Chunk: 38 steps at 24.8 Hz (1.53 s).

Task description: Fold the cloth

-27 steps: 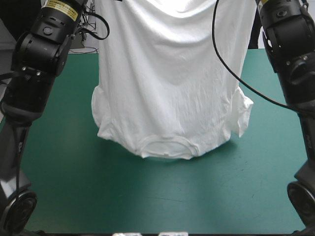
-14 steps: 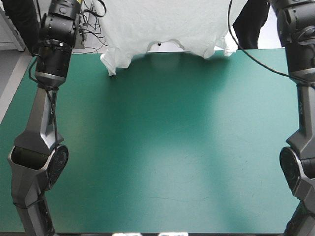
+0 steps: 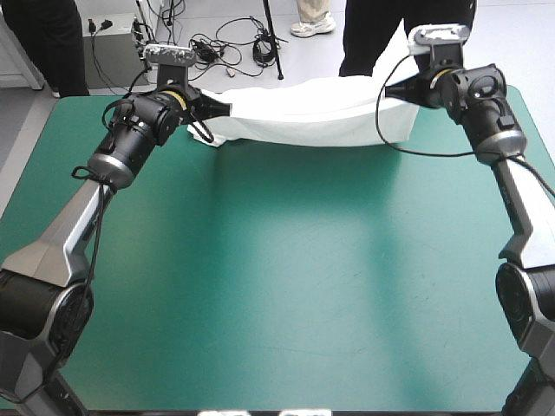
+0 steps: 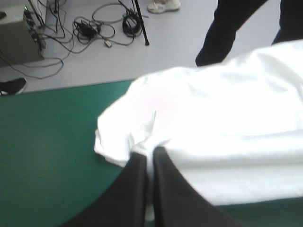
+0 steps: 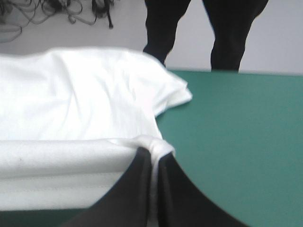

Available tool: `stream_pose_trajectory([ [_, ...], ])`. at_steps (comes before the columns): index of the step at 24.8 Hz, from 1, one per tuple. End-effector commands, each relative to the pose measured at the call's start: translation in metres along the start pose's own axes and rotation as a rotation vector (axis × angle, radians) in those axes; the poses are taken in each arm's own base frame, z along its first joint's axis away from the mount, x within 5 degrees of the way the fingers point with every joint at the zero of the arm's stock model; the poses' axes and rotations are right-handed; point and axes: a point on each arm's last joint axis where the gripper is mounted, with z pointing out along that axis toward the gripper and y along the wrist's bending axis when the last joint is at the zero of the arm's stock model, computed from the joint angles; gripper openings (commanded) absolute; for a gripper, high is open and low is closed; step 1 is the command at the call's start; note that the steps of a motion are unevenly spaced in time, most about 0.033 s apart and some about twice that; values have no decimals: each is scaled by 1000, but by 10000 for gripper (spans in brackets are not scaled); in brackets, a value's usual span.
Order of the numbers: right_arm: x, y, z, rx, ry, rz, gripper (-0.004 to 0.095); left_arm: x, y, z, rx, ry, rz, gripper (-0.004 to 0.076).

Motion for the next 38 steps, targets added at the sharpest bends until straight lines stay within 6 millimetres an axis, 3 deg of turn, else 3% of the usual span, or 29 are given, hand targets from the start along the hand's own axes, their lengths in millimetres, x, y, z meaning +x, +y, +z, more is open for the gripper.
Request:
stream_pose_trajectory([
  [1, 22, 1, -24, -46, 95, -13, -17, 4, 2, -40, 36, -51, -3, -9],
  [4, 63, 2, -24, -74, 328, -35, -17, 47, 4, -49, 34, 74, 0, -9],
  [6, 90, 1, -36, -85, 444, -53, -17, 90, 8, -70, 40, 194, -20, -9],
  [8, 105, 0, -49, -84, 493, -55, -17, 121, 3, -90, 59, 244, 5, -9],
  [11, 127, 1, -64, -111, 561, -27, -17, 157, -11, -113, 103, 336, 68, -9],
  [14, 162, 0, -81, -127, 659, -17, -17, 188, -23, -123, 114, 498, 64, -9],
  [22, 224, -4, -115, -133, 757, 7, -16, 229, -47, -140, 176, 616, 58, -9],
  [30, 260, -5, -137, -150, 813, 29, -16, 274, -61, -166, 197, 714, 49, -9],
  [38, 279, -5, -146, -183, 853, 18, -17, 282, -64, -175, 177, 716, 64, -9],
])
